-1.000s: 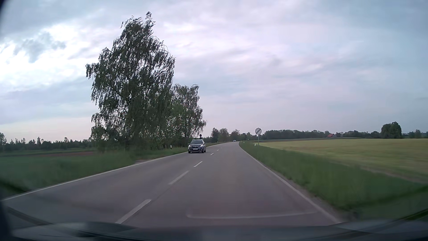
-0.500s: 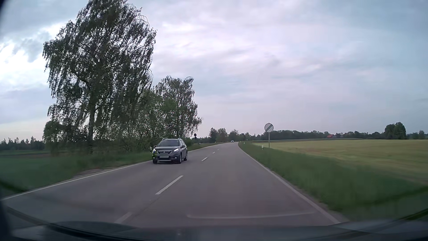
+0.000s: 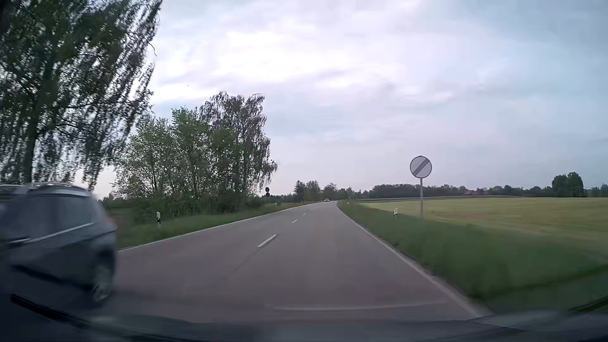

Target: Follow the waypoints while adhering to traffic rules and regulations

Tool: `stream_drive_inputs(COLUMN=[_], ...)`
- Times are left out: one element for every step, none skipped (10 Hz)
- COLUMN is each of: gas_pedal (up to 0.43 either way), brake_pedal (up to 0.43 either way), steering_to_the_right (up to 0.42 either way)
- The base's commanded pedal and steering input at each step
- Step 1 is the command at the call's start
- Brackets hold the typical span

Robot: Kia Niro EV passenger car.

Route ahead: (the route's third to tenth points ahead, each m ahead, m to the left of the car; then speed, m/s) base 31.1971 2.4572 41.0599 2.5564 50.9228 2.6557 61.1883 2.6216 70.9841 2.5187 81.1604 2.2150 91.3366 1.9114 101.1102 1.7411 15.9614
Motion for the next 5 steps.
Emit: stream_drive_inputs(gas_pedal=[0.287,0.287,0.280,0.280,0.280], brake_pedal=[0.000,0.000,0.000,0.000,0.000], steering_to_the_right=[0.005,0.005,0.005,0.005,0.004])
